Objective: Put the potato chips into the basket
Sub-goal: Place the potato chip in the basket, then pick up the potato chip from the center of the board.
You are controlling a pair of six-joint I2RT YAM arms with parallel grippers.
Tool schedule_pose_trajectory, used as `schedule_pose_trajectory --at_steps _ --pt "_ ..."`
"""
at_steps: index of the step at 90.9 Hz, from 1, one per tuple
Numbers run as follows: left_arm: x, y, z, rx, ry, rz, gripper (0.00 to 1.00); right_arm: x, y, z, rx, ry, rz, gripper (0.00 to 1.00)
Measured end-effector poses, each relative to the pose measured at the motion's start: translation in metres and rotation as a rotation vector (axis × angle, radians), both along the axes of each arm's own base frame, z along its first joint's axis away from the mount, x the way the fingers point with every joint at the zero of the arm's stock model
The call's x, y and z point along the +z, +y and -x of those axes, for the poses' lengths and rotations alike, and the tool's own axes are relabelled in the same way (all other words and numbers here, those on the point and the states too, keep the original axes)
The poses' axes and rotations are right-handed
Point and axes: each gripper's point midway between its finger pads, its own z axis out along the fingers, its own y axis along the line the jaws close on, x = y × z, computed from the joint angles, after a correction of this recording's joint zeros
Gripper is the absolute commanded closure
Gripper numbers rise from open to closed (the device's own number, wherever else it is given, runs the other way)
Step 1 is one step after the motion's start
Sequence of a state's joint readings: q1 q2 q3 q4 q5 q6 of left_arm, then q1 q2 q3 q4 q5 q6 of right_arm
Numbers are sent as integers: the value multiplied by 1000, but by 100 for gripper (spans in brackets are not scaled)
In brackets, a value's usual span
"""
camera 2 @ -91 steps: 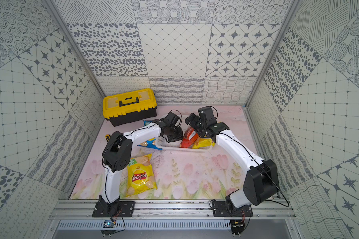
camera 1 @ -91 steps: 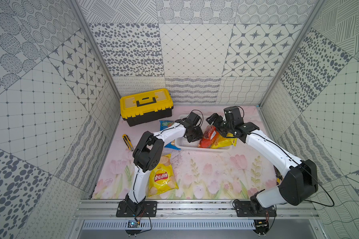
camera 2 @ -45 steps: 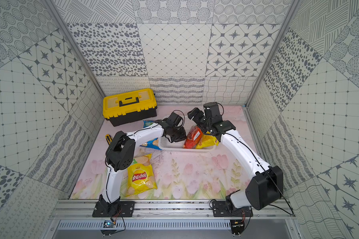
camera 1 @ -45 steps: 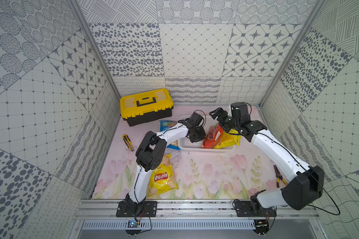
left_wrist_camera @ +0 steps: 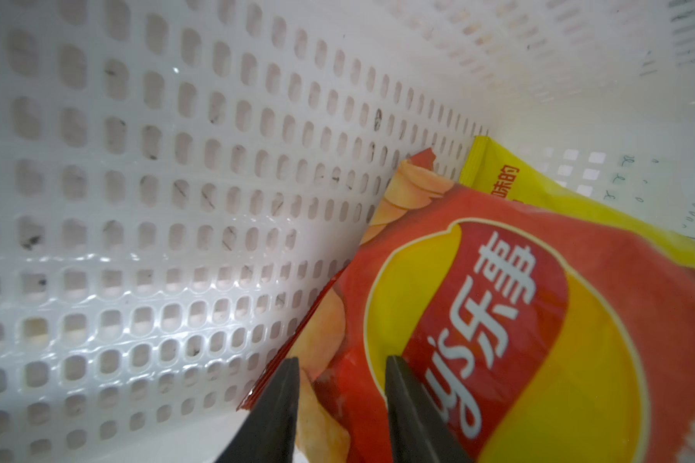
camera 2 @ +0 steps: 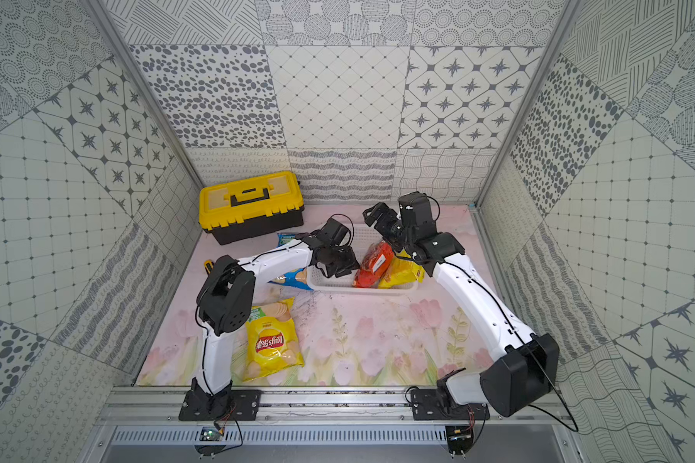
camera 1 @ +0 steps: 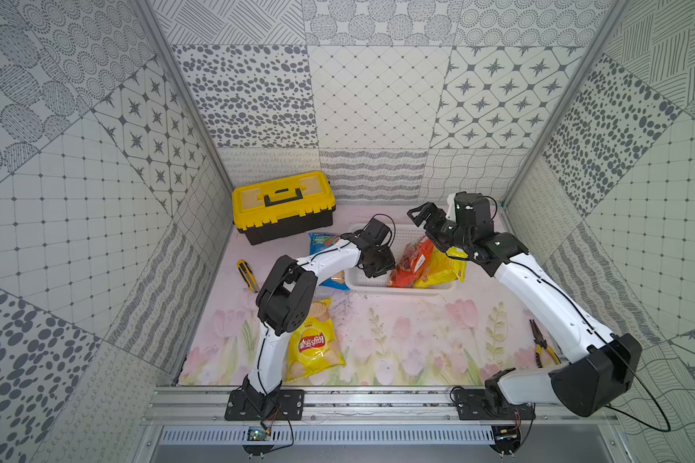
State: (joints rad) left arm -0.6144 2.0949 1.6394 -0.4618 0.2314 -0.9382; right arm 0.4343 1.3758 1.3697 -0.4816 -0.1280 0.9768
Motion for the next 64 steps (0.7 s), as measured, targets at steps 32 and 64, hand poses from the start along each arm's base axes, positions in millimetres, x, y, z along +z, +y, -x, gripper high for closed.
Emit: schedule_pose_trajectory --at_steps 32,64 --pt "56 18 0 3 -124 4 55 15 21 16 72 -48 31 3" --pt "115 69 40 15 -226 -45 53 30 32 42 130 -92 61 6"
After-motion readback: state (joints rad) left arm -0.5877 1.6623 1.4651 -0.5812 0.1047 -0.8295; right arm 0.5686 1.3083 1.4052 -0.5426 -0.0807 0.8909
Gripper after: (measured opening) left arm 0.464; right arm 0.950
